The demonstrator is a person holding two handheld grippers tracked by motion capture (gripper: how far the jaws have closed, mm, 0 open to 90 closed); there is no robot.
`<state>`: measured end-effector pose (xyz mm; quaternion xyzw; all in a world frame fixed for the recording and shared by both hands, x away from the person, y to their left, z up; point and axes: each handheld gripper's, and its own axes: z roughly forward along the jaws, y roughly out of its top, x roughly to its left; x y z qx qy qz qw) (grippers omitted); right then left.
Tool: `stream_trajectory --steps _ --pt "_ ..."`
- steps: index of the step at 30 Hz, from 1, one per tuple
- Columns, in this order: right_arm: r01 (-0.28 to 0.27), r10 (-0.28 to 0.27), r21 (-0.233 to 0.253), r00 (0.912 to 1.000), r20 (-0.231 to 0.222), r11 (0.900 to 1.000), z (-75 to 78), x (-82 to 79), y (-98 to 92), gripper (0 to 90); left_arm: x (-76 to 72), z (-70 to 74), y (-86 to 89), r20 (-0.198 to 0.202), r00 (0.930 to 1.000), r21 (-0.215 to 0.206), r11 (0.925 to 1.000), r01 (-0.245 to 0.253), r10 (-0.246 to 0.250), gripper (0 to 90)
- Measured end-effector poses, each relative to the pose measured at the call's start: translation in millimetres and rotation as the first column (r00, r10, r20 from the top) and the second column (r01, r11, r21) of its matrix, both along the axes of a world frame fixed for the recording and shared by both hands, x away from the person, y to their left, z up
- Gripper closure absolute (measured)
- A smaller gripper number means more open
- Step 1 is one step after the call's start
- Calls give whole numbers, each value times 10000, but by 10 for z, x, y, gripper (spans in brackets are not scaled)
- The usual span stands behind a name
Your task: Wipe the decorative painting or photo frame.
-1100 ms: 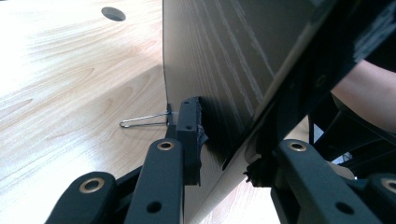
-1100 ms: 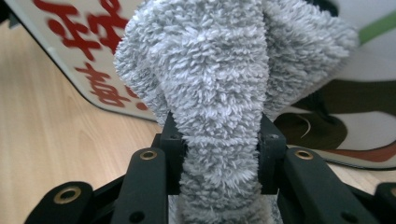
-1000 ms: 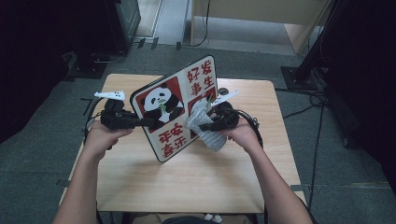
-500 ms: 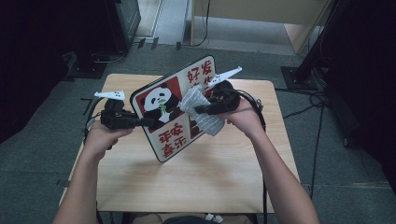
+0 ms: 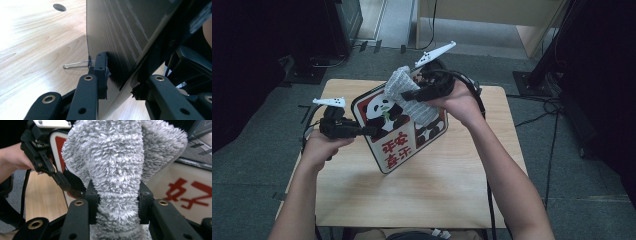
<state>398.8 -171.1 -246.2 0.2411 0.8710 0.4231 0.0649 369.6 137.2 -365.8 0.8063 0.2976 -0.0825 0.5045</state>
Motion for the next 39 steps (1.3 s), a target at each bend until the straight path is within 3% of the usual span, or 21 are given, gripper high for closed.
stream_trajectory --steps 10,20,39 --pt "47 -55 -229 9993 -358 9997 -177 105 83 643 -2 -2 1 33 10000 -5 10000 13 -13 715" --pt "21 -32 -379 9996 -275 9993 -272 108 86 641 -4 -2 2 54 10000 13 10000 12 -12 716" --pt "-37 26 -161 9977 -677 9999 -478 103 36 640 -5 1 1 31 10000 43 10000 19 -20 715"
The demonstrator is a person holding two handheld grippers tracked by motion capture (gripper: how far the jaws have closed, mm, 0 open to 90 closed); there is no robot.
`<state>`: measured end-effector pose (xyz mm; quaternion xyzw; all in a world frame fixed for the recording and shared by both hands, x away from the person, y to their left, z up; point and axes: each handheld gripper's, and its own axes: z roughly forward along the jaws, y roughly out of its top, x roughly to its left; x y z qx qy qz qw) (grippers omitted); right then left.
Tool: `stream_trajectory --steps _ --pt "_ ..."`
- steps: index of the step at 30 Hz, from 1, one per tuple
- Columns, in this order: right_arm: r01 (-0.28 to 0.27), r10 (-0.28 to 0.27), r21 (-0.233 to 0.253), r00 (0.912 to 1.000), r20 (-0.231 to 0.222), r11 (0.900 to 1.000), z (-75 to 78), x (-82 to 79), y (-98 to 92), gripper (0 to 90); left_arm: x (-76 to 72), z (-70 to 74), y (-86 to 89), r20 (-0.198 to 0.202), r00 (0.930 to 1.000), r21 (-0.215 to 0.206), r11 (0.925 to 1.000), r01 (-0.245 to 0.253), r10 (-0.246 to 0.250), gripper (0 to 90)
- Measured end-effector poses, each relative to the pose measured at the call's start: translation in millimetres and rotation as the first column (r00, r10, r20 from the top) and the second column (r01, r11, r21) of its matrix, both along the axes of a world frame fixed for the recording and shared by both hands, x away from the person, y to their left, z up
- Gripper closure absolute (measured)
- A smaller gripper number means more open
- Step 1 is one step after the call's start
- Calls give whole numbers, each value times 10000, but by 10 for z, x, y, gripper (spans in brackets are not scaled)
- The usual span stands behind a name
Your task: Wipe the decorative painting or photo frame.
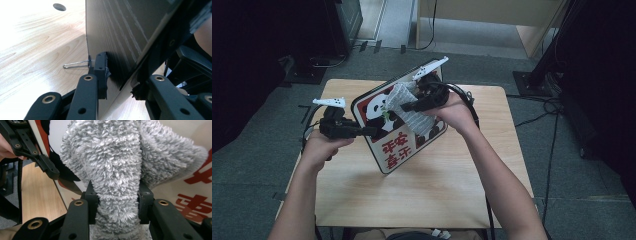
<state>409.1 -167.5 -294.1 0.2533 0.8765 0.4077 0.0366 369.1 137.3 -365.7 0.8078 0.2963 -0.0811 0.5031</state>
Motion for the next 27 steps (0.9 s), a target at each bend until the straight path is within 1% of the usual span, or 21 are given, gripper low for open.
stream_trajectory --steps 4,9,12,18,27 --pt "-61 61 126 10000 -39 9999 -44 6 -18 641 0 0 1 -4 10000 -5 10000 4 -4 714" --pt "-39 42 187 9998 -189 9998 -96 3 -38 639 -2 1 0 -4 10000 1 10000 3 -3 714" --pt "-47 52 220 9998 -205 9997 -136 4 -51 638 -2 0 0 -8 10000 -6 10000 2 -2 713" --pt "-7 15 244 9995 -327 9997 -203 4 -74 636 -2 2 0 -40 10000 -1 10000 7 -7 712" --pt "-1 10 156 9985 -539 9999 -309 -5 -91 633 -2 0 0 -50 10000 -18 10000 13 -13 711"
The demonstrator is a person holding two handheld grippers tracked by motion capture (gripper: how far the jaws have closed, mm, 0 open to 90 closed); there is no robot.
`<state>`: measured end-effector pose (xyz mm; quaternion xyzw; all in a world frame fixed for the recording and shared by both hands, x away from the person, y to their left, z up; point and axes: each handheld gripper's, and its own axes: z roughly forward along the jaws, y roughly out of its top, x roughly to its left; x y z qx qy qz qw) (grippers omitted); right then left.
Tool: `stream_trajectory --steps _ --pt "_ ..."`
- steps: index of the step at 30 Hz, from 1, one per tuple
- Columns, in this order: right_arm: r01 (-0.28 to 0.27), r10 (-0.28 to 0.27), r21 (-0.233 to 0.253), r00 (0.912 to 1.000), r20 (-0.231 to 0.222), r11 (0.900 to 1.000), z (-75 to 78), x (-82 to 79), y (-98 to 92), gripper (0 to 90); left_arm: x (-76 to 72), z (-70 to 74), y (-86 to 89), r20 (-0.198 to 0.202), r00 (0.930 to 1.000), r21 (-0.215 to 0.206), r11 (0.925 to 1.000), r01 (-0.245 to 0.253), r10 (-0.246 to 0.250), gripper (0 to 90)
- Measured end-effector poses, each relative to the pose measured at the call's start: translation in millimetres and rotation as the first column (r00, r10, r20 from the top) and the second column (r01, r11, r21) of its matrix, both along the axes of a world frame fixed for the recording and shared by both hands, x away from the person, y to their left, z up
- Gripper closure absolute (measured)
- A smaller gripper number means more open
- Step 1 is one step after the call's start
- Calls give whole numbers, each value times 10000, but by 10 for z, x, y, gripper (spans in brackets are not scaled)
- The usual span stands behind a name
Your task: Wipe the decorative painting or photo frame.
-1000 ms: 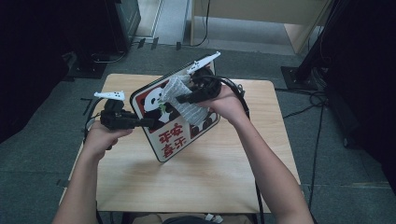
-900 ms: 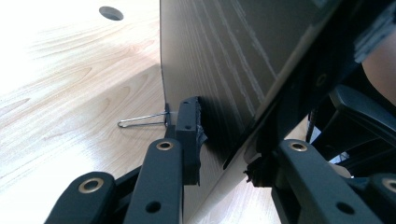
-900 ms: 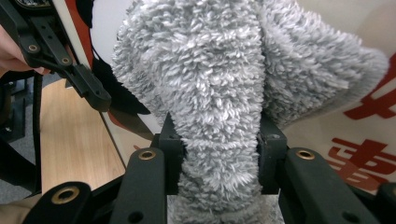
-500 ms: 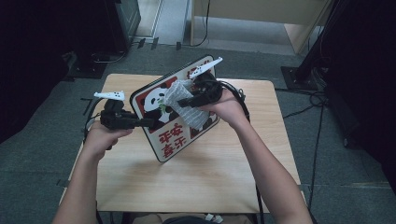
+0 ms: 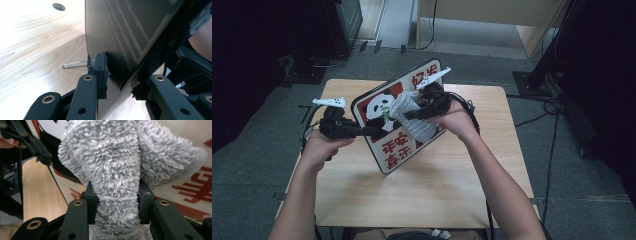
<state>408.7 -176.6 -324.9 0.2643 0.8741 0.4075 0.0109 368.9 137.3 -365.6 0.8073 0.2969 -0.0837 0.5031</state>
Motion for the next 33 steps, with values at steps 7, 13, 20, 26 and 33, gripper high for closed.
stream_trajectory --steps 7,13,20,26,33 --pt "-30 28 -99 9998 -200 9999 -106 -18 -11 632 -1 0 0 7 10000 -4 10000 -1 1 711" --pt "-85 84 -141 9999 -94 9999 -191 -42 -26 633 -2 -1 0 12 10000 -5 10000 2 -2 711" --pt "-109 109 -132 9999 29 9999 -292 -73 -44 633 -2 0 -1 13 10000 -7 10000 0 0 711" --pt "-239 242 -115 9995 216 9996 -402 -98 -66 637 -2 -2 0 18 10000 -18 10000 -7 7 710" --pt "6 -10 -94 9991 -423 10000 -523 -85 -96 636 -3 -2 1 18 10000 -14 10000 -16 16 711"
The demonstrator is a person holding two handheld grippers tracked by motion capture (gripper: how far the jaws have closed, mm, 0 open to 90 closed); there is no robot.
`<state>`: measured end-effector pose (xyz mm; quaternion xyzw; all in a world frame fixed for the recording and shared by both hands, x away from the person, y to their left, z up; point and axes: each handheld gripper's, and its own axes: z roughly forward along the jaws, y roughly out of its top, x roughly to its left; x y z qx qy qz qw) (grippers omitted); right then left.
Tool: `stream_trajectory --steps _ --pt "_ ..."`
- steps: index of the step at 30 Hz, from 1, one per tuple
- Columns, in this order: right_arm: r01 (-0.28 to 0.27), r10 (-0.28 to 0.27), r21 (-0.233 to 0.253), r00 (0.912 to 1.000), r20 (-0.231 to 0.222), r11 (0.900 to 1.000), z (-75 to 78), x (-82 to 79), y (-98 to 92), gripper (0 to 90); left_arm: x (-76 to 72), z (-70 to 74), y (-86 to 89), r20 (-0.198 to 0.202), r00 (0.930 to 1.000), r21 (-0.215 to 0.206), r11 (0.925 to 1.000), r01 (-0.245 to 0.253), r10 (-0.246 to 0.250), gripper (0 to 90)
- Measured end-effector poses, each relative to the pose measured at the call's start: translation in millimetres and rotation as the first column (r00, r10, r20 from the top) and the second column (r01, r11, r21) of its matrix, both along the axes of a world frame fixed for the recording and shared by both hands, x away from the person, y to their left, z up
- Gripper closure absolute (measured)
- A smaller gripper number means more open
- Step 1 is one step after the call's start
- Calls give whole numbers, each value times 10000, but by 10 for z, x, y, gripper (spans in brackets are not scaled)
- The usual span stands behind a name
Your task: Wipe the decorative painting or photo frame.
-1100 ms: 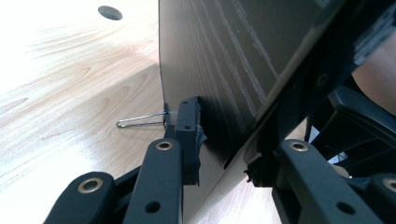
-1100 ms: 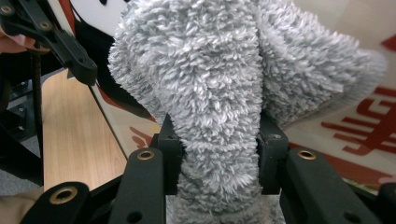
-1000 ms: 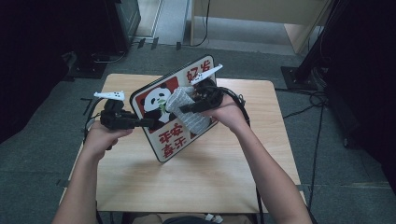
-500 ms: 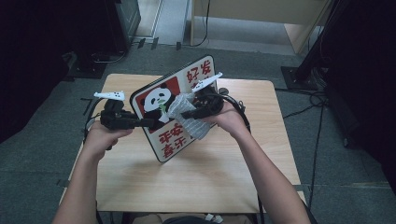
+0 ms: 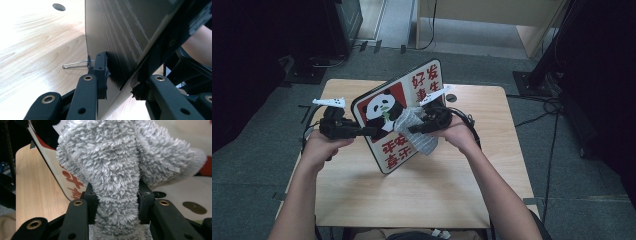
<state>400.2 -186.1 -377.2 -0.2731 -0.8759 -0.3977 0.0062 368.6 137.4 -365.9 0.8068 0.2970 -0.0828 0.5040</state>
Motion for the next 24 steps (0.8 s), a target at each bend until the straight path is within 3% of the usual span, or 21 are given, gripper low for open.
stream_trajectory --steps 6,10,20,24 --pt "14 -13 52 9999 -148 10000 -90 -7 -29 646 1 -2 1 1 10000 -24 10000 -1 1 711" --pt "138 -138 -24 9999 63 9999 -136 -42 -31 664 0 -3 1 2 10000 -30 10000 -7 7 711" --pt "-66 55 -293 9993 -375 9996 -331 -72 -36 658 -1 -4 0 15 10000 -40 10000 -5 5 711" --pt "-88 81 -157 9990 -449 9998 -384 -72 -50 652 -2 -4 0 24 10000 -33 10000 -4 4 711"
